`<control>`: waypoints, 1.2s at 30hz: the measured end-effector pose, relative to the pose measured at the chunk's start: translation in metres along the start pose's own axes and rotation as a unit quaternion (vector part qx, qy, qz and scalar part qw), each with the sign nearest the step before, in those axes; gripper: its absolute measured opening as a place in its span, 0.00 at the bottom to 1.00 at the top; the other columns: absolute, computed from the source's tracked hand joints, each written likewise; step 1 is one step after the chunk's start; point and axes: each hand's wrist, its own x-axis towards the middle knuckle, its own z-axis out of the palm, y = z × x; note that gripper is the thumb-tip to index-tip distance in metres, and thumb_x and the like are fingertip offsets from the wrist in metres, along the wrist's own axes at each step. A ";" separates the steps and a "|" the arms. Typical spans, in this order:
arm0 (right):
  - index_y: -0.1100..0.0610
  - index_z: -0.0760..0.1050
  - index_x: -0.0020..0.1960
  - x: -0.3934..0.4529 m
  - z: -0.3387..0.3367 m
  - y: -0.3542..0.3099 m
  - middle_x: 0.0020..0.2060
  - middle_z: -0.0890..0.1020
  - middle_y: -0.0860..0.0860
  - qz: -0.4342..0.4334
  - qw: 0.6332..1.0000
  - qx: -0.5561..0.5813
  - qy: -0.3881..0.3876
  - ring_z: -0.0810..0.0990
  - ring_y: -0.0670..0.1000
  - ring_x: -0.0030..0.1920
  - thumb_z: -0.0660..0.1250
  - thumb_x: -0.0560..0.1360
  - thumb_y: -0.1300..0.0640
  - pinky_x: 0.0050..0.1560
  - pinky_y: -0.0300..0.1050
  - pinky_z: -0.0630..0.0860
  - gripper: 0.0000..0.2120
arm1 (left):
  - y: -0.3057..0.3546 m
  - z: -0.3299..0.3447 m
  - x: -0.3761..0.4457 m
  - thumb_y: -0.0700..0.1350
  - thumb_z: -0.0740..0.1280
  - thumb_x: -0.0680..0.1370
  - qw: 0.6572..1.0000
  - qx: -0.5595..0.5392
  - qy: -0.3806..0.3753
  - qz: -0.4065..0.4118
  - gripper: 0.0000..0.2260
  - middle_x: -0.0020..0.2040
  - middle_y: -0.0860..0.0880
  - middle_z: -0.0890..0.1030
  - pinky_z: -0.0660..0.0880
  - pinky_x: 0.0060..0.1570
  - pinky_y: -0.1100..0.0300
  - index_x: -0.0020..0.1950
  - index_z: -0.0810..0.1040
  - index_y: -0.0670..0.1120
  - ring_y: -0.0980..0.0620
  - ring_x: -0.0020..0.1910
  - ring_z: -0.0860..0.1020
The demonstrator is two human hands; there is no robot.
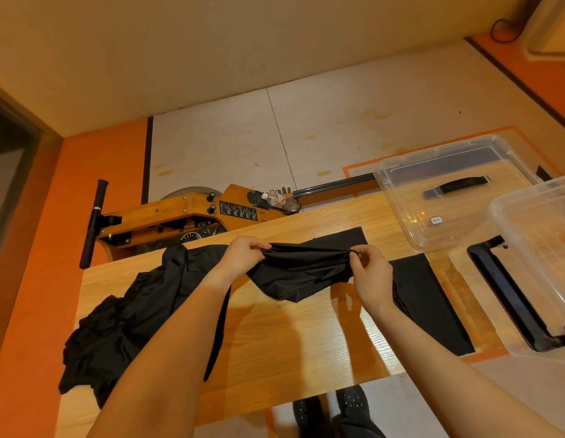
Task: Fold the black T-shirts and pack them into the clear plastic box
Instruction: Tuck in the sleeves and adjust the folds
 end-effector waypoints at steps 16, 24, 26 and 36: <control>0.59 0.78 0.56 0.022 -0.008 -0.025 0.47 0.81 0.51 0.001 0.998 0.057 -0.006 0.80 0.49 0.50 0.63 0.80 0.60 0.55 0.49 0.79 0.07 | 0.020 -0.029 -0.020 0.40 0.71 0.75 0.997 -0.009 0.073 0.032 0.02 0.44 0.51 0.81 0.73 0.45 0.63 0.45 0.82 0.47 0.55 0.46 0.78; 0.58 0.78 0.54 0.033 -0.027 -0.074 0.46 0.81 0.50 -0.035 0.994 0.099 0.000 0.80 0.47 0.48 0.65 0.79 0.61 0.47 0.38 0.76 0.06 | 0.061 -0.069 -0.044 0.41 0.72 0.74 0.987 -0.062 0.122 0.080 0.00 0.42 0.50 0.82 0.73 0.42 0.61 0.44 0.82 0.46 0.54 0.43 0.79; 0.59 0.78 0.55 0.038 -0.031 -0.089 0.46 0.81 0.50 -0.048 0.993 0.106 0.006 0.80 0.47 0.48 0.65 0.79 0.61 0.47 0.38 0.77 0.06 | 0.073 -0.079 -0.050 0.41 0.72 0.74 0.985 -0.075 0.132 0.086 0.01 0.41 0.49 0.82 0.73 0.40 0.62 0.44 0.82 0.46 0.54 0.40 0.79; 0.60 0.78 0.56 0.056 -0.049 -0.132 0.47 0.83 0.53 -0.095 0.990 0.103 -0.023 0.82 0.50 0.48 0.65 0.80 0.59 0.48 0.44 0.81 0.08 | 0.097 -0.111 -0.063 0.42 0.71 0.76 0.978 -0.069 0.164 0.113 0.05 0.43 0.50 0.81 0.76 0.51 0.55 0.50 0.80 0.48 0.53 0.45 0.79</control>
